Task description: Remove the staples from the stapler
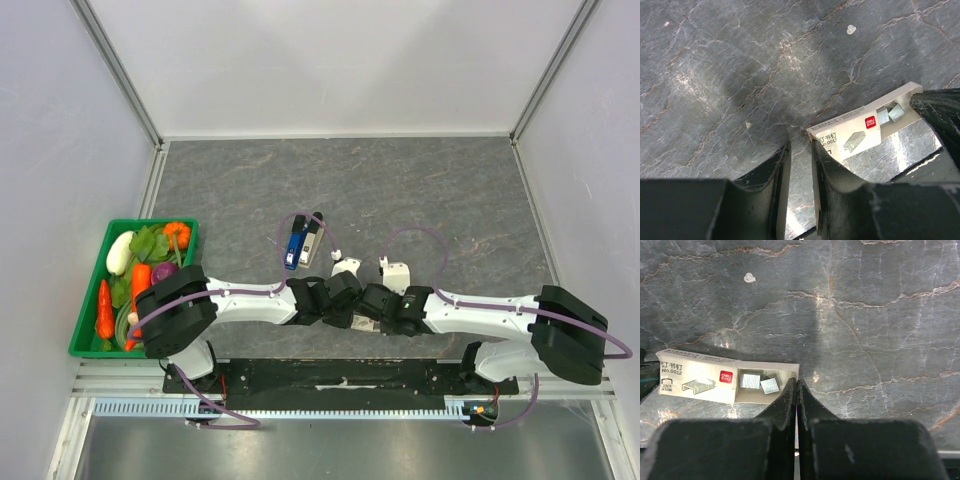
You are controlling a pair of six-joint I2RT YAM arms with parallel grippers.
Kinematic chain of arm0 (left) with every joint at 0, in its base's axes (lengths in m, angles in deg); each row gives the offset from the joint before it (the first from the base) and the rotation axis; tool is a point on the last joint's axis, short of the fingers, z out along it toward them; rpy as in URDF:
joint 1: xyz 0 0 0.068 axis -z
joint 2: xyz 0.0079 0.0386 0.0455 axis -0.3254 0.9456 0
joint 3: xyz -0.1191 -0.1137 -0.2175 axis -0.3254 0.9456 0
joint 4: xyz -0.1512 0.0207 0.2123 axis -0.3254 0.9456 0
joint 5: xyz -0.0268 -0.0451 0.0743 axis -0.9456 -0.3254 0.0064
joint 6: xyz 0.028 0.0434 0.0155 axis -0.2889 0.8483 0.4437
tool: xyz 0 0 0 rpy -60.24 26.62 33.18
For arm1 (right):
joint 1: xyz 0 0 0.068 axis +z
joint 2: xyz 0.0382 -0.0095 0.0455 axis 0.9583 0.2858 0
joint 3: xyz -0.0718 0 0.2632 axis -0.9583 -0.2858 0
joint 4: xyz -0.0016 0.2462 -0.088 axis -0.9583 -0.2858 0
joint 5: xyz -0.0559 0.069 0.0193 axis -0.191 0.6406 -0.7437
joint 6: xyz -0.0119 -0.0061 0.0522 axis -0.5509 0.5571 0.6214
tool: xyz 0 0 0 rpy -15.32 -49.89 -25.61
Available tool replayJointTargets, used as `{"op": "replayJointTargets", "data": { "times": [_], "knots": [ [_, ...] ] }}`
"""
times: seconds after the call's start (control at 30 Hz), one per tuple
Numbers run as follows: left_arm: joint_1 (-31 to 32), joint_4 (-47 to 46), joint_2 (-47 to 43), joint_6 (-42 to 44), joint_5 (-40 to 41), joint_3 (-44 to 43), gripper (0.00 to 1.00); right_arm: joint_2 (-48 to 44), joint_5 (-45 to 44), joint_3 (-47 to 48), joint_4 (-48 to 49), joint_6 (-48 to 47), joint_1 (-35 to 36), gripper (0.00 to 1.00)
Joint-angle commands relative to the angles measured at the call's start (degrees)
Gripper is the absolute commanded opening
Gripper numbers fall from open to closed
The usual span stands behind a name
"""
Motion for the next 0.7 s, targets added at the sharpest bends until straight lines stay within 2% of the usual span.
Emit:
{"op": "replayJointTargets", "data": {
  "times": [0.0,0.4,0.67],
  "knots": [
    [2.6,3.5,2.4,-1.9,0.9,1.3,0.3,0.9,-0.5,2.0,7.5,2.4,1.1,0.0],
    [3.2,3.5,1.2,-3.8,1.2,3.3,0.3,-2.0,-3.4,-0.6,9.4,10.0,2.1,0.0],
    [3.6,3.4,-0.2,-5.7,2.2,5.6,0.29,-3.7,-3.6,-1.4,9.4,11.7,2.1,0.0]
  ]
}}
